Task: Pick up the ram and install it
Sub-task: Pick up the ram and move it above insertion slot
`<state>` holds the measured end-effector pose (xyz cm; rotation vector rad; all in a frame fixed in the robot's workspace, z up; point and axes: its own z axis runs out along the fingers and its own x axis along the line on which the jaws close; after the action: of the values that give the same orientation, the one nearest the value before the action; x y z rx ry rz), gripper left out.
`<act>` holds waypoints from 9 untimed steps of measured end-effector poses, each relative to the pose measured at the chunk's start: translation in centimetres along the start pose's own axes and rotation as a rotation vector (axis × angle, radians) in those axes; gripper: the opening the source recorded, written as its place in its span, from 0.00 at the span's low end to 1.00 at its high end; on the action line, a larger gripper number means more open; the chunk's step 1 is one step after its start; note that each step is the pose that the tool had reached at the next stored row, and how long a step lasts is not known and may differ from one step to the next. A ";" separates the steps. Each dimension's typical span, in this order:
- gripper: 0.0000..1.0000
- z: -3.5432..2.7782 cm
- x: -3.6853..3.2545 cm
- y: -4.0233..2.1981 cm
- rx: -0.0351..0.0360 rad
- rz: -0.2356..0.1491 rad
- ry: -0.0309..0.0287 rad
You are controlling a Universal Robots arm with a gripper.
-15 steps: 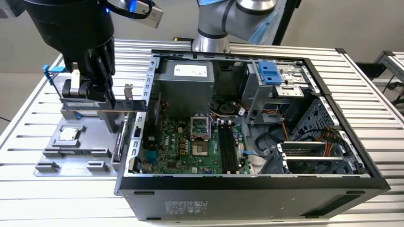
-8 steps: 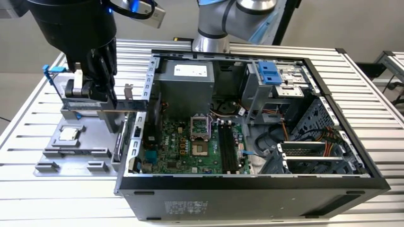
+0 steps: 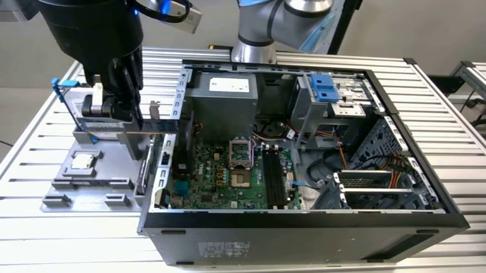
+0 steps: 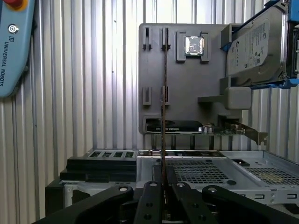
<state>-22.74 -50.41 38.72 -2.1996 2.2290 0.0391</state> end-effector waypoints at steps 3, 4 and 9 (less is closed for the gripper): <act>0.00 0.01 -0.10 -0.04 0.0000 0.000 0.0000; 0.00 0.01 -0.14 -0.04 0.0000 0.000 0.0001; 0.00 0.03 -0.27 -0.07 0.0001 0.000 0.0000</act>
<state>-22.67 -50.14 38.70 -2.1997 2.2288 0.0390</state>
